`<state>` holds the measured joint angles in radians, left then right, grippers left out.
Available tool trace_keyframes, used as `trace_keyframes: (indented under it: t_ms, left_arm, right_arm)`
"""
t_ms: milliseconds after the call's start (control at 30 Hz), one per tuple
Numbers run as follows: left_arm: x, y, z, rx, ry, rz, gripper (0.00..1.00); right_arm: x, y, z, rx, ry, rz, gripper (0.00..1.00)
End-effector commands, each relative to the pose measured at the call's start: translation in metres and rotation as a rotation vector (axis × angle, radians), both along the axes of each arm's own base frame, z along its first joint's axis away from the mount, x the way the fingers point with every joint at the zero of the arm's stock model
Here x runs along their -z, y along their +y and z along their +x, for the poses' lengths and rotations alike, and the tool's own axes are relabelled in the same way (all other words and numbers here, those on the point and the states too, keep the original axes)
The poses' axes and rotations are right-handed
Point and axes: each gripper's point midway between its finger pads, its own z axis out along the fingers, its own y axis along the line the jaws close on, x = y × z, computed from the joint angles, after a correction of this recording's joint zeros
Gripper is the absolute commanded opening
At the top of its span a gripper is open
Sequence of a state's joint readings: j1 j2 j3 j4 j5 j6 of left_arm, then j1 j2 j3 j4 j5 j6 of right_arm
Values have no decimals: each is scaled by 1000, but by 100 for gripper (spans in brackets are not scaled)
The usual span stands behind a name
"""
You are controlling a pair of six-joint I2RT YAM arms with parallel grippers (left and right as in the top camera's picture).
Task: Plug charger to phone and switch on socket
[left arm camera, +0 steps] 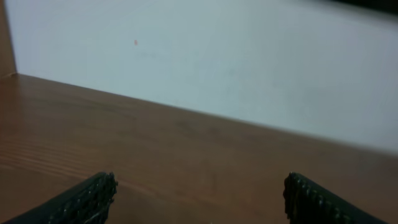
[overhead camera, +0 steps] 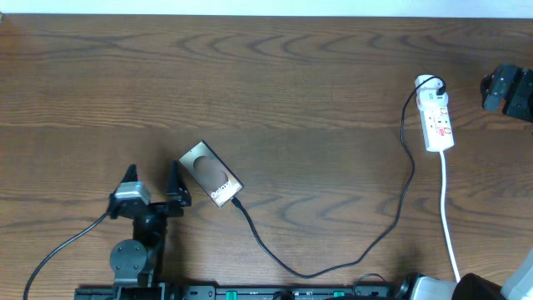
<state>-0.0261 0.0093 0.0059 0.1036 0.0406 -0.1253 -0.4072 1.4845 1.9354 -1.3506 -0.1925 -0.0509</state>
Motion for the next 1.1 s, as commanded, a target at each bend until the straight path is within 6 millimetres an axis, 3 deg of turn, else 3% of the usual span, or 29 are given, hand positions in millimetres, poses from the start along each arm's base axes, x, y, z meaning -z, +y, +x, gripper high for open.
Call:
trace_keyframes:
  t_ms: [0,133,1067]
  left_arm:
    - [12,-8,-1,49,42,141,88]
    - [42,-8,-3,56,162,140,88]
    - [42,-3,-3,31,164,142,88]
  right_arm:
    - [2,1,0,7,5,11,99]
    - [2,1,0,7,5,11,99]
    - [2,1,0,7,5,11,99]
